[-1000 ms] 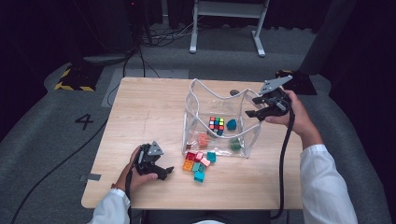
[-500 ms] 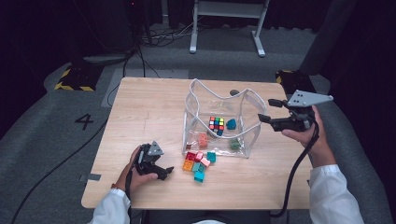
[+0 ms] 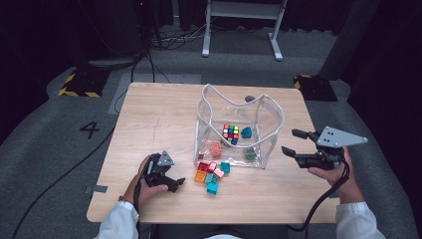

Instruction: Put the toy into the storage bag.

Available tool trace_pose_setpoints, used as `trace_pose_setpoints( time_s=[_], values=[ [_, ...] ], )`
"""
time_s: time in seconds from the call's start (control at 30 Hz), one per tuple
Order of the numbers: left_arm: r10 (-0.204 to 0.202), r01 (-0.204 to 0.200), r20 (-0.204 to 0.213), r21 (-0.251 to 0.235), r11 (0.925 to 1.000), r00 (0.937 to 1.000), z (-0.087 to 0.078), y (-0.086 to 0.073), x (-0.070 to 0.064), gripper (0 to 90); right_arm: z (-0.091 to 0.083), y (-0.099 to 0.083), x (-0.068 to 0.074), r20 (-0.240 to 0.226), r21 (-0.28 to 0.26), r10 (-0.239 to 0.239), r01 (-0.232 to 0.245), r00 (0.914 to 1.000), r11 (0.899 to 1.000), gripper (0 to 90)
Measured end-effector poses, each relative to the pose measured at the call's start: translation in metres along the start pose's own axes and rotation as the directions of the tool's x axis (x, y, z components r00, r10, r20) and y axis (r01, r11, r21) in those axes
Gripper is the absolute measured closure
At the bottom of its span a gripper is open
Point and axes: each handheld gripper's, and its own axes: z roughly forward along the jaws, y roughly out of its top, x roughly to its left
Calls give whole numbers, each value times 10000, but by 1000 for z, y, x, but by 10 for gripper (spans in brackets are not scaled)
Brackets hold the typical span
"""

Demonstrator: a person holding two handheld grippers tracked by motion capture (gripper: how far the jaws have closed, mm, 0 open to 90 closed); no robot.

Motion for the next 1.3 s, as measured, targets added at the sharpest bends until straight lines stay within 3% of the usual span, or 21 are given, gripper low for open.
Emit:
trace_pose_setpoints(
  time_s=[0.2, 0.37, 0.43, 0.57, 0.7, 0.77, 0.8, 0.83, 0.97, 1.0, 1.07, 1.13, 1.2, 1.23, 1.3],
  values=[
    [-96, 96, 59, -1, 10000, 9999, 0, 0, -1, 31, 4, -25, 18, -488, 30, 92, -91, 9988, 10000, 330],
    [-5, 5, -16, -12, 10000, 10000, 0, 0, 0, 31, 25, -47, 37, -1162, 651, 276, -201, 9928, 9977, 335],
    [0, 0, -1, -1, 10000, 10000, 0, 0, 0, 31, 37, -54, 44, -1438, 757, 148, -39, 9895, 9971, 341],
    [0, 0, 0, -2, 10000, 10000, 0, 0, 0, 31, 61, -65, 63, -2115, 1126, -93, 338, 9773, 9931, 350],
    [-11, 11, -7, -5, 10000, 10000, 0, 0, 0, 31, 88, -77, 82, -2894, 1374, 122, 289, 9571, 9901, 371],
    [-16, 16, -7, -4, 10000, 10000, 0, 0, 0, 31, 98, -81, 94, -3196, 1753, 250, 331, 9472, 9840, 376],
    [-14, 14, -10, -9, 10000, 10000, 0, 0, 0, 31, 106, -83, 99, -3375, 1577, 8, 557, 9413, 9859, 385],
    [-15, 15, -9, -4, 10000, 10000, 0, 0, 0, 31, 109, -84, 105, -3428, 1837, 186, 476, 9392, 9818, 391],
    [-17, 17, -5, -3, 10000, 10000, 0, 0, 0, 32, 130, -87, 119, -3777, 1649, -98, 777, 9259, 9832, 419],
    [-12, 12, -8, -3, 10000, 10000, 0, 0, 0, 31, 134, -87, 123, -3773, 1870, 173, 579, 9259, 9806, 420],
    [-14, 14, -7, -3, 10000, 10000, 0, 0, 0, 31, 143, -86, 127, -3852, 1704, -7, 719, 9229, 9827, 426],
    [-100, 100, 56, 12, 9999, 9999, 0, 0, -1, 31, 151, -86, 133, -3703, 1854, -75, 818, 9289, 9792, 430],
    [-98, 98, 67, 13, 10000, 9999, 0, 0, -1, 31, 158, -85, 135, -3698, 1887, -246, 1010, 9288, 9768, 432],
    [-102, 102, 67, 13, 9999, 9999, 0, 0, -1, 31, 160, -84, 136, -3638, 1786, -182, 889, 9313, 9799, 433],
    [-105, 105, 67, 11, 9999, 9999, 0, 0, -1, 31, 164, -81, 137, -3727, 1807, -99, 830, 9279, 9800, 436]
  ],
)
